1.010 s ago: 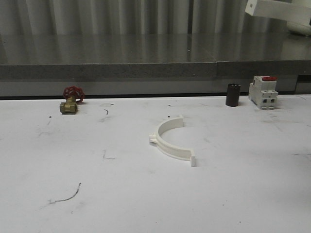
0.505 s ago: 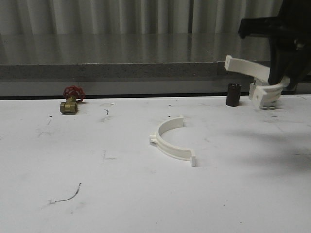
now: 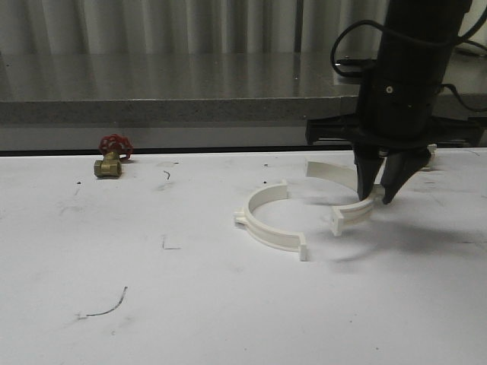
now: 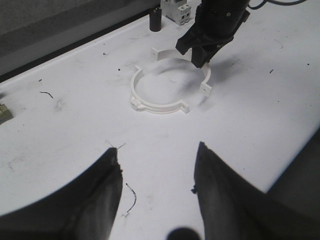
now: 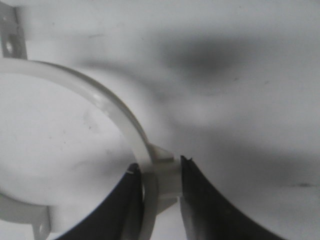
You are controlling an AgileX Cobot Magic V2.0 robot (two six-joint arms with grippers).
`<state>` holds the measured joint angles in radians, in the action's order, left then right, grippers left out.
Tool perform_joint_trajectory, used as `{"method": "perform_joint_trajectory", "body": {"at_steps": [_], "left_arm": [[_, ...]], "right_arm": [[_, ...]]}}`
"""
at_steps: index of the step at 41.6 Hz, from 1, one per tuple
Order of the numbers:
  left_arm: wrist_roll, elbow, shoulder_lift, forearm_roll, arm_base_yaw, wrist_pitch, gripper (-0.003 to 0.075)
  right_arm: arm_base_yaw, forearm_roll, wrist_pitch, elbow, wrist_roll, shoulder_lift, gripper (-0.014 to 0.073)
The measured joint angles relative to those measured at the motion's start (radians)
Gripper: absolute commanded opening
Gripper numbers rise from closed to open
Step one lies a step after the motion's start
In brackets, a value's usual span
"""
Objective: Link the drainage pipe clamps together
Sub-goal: 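Lift and carry the half-clamp toward the placed half-clamp, then lower and press the half-clamp against the placed one to close a ring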
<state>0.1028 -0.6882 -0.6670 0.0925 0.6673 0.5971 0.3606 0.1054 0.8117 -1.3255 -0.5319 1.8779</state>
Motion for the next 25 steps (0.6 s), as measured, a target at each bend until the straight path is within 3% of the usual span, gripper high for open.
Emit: {"method": "perform_joint_trajectory", "body": {"at_steps": [25], "left_arm": [[0.0,0.0,0.0,0.0,0.0,0.0,0.0335]], "right_arm": [[0.015,0.016,-0.025,-0.071,-0.011,0.115,0.0171]]}}
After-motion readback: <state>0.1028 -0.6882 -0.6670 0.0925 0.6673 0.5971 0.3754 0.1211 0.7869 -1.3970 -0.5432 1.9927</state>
